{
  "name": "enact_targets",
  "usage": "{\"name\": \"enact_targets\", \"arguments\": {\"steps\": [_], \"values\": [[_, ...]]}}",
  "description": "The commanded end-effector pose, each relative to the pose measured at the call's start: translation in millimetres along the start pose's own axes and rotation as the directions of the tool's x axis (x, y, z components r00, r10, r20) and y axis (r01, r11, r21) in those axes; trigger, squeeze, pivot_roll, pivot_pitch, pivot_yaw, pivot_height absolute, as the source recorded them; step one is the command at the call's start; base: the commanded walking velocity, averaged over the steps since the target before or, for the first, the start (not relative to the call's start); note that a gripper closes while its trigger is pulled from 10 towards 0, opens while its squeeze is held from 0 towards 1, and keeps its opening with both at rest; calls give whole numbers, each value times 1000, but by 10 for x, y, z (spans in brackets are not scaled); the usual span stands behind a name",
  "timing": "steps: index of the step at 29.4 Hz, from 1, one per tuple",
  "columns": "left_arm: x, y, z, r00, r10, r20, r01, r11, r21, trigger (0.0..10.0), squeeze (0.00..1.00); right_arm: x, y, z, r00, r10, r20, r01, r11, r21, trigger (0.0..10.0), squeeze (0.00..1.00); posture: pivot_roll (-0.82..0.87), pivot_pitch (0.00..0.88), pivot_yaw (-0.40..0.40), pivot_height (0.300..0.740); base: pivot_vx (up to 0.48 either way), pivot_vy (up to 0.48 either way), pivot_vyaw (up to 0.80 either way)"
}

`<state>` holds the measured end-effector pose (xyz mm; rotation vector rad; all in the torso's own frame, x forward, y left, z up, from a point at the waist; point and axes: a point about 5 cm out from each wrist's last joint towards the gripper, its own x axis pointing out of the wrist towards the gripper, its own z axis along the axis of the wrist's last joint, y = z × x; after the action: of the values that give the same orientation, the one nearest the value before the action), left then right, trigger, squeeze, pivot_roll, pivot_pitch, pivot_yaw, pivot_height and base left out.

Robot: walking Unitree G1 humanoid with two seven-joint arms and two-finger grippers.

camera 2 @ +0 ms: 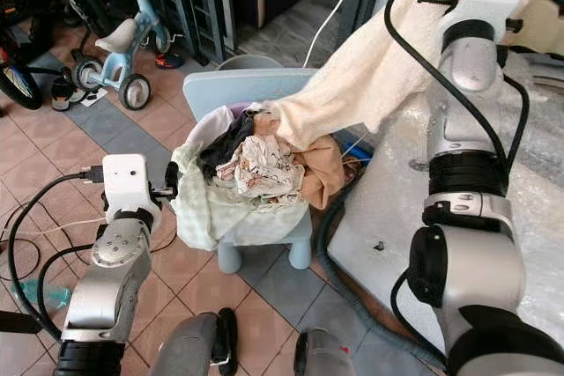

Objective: Clothes washing

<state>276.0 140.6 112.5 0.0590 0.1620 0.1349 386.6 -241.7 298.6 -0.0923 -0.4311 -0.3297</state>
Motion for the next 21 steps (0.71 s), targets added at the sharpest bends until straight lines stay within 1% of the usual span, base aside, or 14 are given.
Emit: {"name": "enact_targets", "arguments": {"steps": [1,2,5,6,10,12,13,15,21], "values": [[4,-10,-24,1000,-6,-2,6,1000,-2,10000,0,39,-164,62,998,-66,22,67,997,-36,10000,0,9,65,17,740,0,0,-769],[1,-8,-11,1000,-15,13,15,1000,-1,10000,0,35,-221,66,995,-91,34,93,993,-77,10000,0,9,65,17,740,0,0,-769],[-5,-31,11,998,-48,34,48,999,-9,10000,0,14,-289,30,991,-127,42,131,983,-129,10000,0,12,62,25,740,0,0,-769],[-9,-42,22,997,-64,43,64,998,-9,10000,0,-6,-350,8,985,-164,50,170,973,-157,10000,0,12,59,30,740,0,0,-769],[-3,-47,37,995,-81,56,81,997,-1,10000,0,-36,-477,-1,969,-235,74,245,949,-199,10000,0,8,56,35,740,0,0,-767],[4,-63,65,992,-103,76,103,995,-4,10000,0,-43,-586,-5,954,-290,75,299,931,-209,10000,0,4,57,34,740,0,0,-766],[4,-63,65,992,-103,76,103,995,-4,10000,0,-43,-586,-5,954,-290,75,299,931,-209,10000,0,4,57,34,740,0,0,-769],[6,-76,73,990,-112,83,113,994,-9,10000,0,-44,-660,-8,944,-319,79,328,914,-240,10000,0,0,59,31,740,0,0,-763],[-20,-106,39,990,-120,75,121,993,-16,10000,0,-48,-706,-40,940,-336,65,341,899,-276,10000,0,-4,64,24,740,0,0,-763]]}}
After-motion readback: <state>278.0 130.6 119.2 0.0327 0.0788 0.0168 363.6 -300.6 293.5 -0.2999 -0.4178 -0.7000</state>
